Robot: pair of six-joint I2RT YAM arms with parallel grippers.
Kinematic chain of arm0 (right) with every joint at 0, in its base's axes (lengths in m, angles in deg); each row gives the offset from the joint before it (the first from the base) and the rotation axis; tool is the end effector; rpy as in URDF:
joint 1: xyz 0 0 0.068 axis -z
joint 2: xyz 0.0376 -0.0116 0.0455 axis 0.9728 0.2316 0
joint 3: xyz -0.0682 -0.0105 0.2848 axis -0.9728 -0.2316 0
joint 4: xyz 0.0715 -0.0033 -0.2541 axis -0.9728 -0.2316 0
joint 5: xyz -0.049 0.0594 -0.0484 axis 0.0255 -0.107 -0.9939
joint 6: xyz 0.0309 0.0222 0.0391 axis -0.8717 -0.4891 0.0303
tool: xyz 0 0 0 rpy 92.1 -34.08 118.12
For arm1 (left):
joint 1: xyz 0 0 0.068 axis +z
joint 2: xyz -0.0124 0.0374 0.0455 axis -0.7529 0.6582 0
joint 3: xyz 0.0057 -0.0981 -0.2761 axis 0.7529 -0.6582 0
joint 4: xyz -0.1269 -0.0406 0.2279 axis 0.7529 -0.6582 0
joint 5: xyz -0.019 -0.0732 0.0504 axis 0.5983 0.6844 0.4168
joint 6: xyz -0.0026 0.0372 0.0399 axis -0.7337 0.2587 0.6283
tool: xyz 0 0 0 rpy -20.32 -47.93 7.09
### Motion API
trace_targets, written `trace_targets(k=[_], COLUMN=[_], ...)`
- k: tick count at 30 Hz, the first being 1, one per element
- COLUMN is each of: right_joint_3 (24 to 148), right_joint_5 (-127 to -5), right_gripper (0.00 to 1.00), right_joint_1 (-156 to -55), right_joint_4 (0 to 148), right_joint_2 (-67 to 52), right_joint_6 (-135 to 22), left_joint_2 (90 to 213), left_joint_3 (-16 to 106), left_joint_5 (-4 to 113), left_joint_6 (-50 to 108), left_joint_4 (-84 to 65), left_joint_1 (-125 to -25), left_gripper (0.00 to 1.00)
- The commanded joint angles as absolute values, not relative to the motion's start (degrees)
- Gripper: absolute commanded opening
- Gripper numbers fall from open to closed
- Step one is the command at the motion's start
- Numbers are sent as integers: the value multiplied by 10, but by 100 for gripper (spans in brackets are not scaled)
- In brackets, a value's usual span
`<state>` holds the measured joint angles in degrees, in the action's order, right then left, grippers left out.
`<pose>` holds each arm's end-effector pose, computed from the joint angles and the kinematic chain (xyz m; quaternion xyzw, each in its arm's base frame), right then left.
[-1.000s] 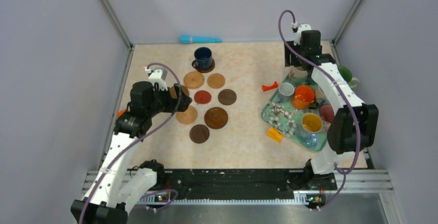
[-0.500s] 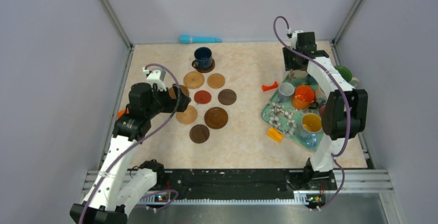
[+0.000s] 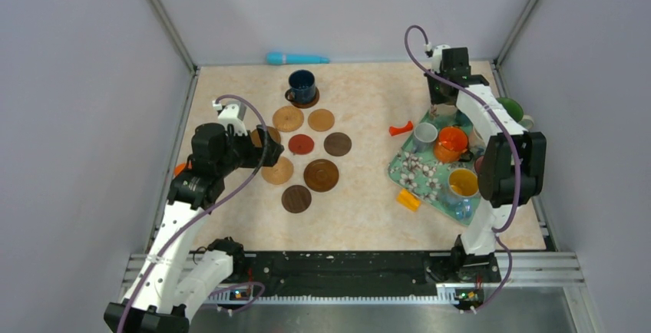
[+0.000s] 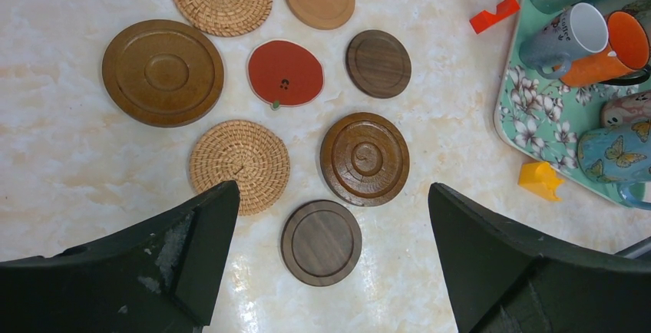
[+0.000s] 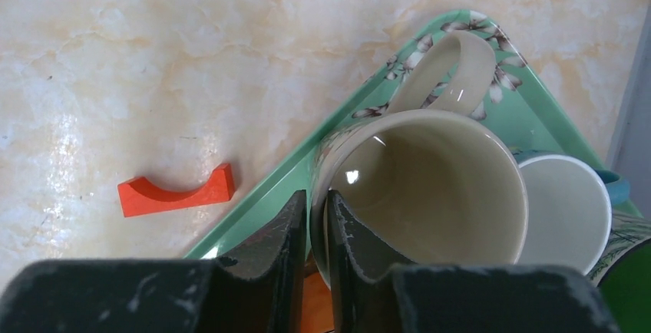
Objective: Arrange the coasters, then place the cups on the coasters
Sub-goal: Pick up the cup from the tray.
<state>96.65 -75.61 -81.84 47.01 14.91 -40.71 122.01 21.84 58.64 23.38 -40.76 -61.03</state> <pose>0.4189 0.0374 0.2951 -0.1100 0.9170 -0.0260 0.3825 0.1605 -0.0427 0.3427 0.0227 0.8461 -0.2200 0.4850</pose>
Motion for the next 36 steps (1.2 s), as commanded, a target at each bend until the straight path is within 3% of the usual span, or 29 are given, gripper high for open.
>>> trace_targets(k=[1, 5, 24, 31, 36], right_joint_3=[997, 1010, 1032, 1015, 958], right_joint_5=[-759, -756, -723, -703, -694], right_gripper=[12, 0, 0, 0, 0], right_joint_1=[-814, -814, -842, -907, -1001], right_joint_4=[487, 481, 501, 511, 538], right_joint_2=[132, 120, 25, -24, -77], right_joint_6=[-382, -366, -314, -245, -109], left_joint_2=[1215, 1214, 1210, 1213, 1221], left_joint_3=[215, 215, 214, 213, 213], left_joint_5=[585, 584, 571, 556, 555], left_joint_6=[231, 230, 225, 220, 212], left_joint_4=[-383, -383, -387, -389, -390], left_joint_1=[-613, -613, -613, -613, -613], left_gripper=[99, 99, 99, 99, 99])
